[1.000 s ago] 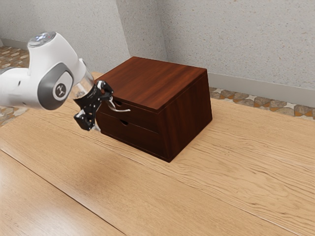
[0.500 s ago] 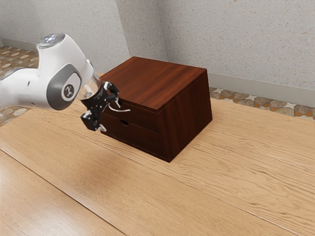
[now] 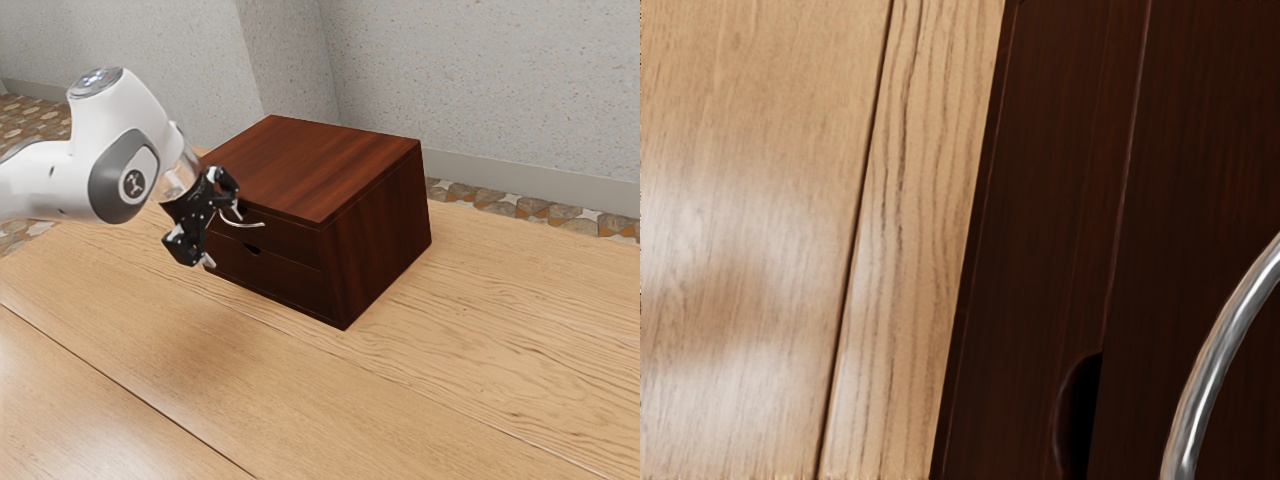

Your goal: Pull the drawer handle with one arm to open the drawer

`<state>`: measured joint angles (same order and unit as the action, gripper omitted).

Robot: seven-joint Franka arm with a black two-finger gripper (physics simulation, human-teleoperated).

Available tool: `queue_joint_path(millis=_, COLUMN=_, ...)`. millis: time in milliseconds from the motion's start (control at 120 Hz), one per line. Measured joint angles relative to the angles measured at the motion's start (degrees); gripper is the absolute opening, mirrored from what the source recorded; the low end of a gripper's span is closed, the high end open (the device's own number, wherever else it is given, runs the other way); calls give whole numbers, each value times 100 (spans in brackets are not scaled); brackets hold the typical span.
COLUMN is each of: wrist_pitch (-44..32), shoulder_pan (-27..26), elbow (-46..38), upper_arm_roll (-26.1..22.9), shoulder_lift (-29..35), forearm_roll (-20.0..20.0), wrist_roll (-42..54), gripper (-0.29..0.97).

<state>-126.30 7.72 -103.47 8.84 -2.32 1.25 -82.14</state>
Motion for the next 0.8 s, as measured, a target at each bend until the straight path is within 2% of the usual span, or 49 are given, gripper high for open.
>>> queue_joint_path(millis=167, wrist_pitch=0, shoulder_pan=17, elbow=-24, upper_arm_roll=5, shoulder_lift=8, forearm_roll=49, wrist_roll=-6, gripper=49)
queue_joint_path(millis=400, wrist_pitch=1, shoulder_pan=41, elbow=-26, upper_arm_roll=3, shoulder_lift=2, forearm_roll=59, wrist_roll=-11, gripper=38)
queue_joint_path(millis=800, wrist_pitch=21, shoulder_pan=119, elbow=-38, upper_arm_roll=-45, shoulder_lift=55, forearm_roll=47, wrist_roll=-27, gripper=7)
